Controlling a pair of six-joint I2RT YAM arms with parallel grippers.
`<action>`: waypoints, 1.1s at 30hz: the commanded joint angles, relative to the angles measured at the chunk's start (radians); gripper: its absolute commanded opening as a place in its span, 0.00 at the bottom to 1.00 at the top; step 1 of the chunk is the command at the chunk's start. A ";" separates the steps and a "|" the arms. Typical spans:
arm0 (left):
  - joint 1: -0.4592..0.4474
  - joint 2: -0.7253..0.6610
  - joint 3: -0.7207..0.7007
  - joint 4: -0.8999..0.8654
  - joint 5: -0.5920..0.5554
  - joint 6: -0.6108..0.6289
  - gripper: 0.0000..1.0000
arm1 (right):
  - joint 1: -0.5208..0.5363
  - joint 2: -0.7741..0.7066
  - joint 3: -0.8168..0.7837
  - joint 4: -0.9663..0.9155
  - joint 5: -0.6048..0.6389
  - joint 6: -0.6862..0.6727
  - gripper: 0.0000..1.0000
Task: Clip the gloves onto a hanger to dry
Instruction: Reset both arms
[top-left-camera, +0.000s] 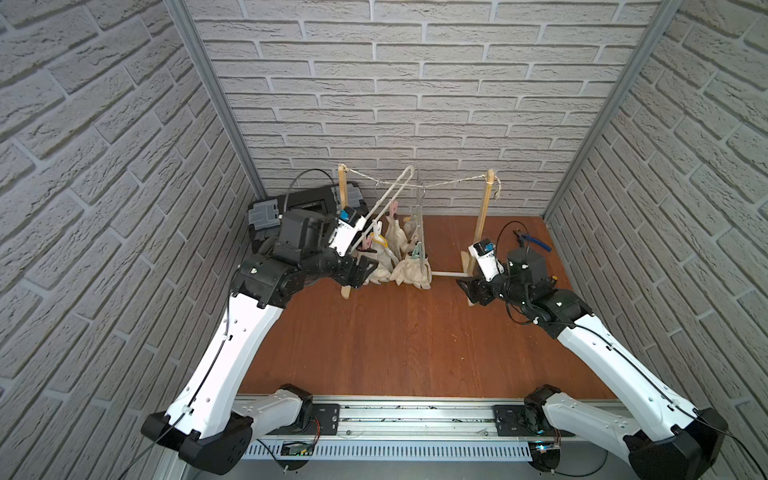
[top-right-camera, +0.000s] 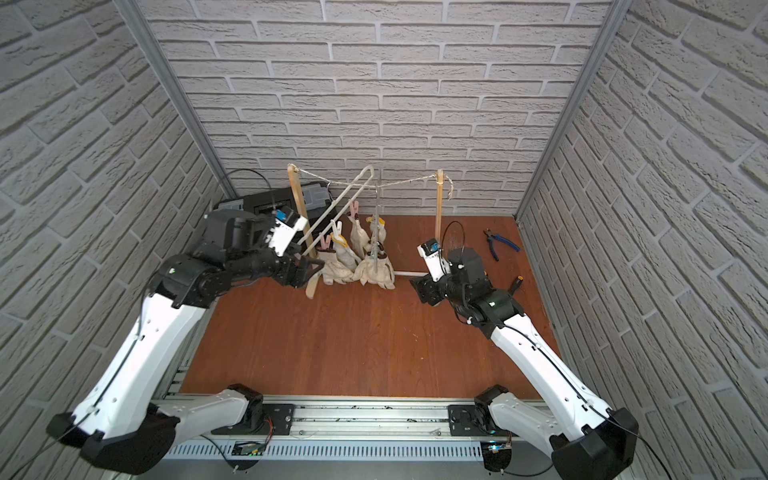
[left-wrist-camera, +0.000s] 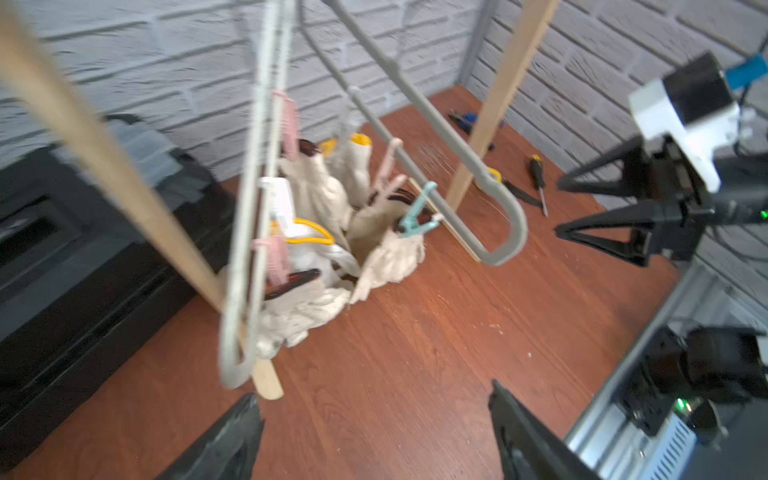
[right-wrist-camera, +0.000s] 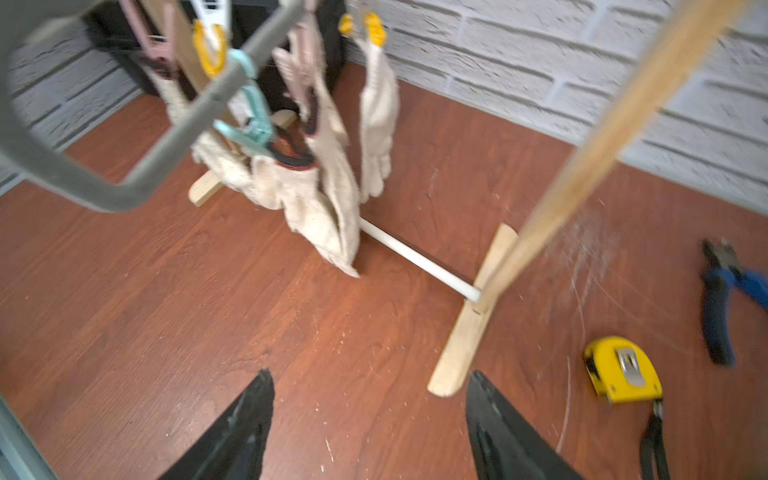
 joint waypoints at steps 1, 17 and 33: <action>0.170 -0.062 -0.049 0.018 0.015 -0.088 0.87 | -0.094 -0.051 -0.005 -0.069 0.031 0.138 0.76; 0.302 0.031 -0.881 0.891 -0.349 -0.094 0.98 | -0.202 0.080 -0.435 0.565 0.476 0.191 0.98; 0.281 0.205 -1.085 1.335 -0.298 -0.001 0.98 | -0.214 0.199 -0.590 0.997 0.442 0.001 1.00</action>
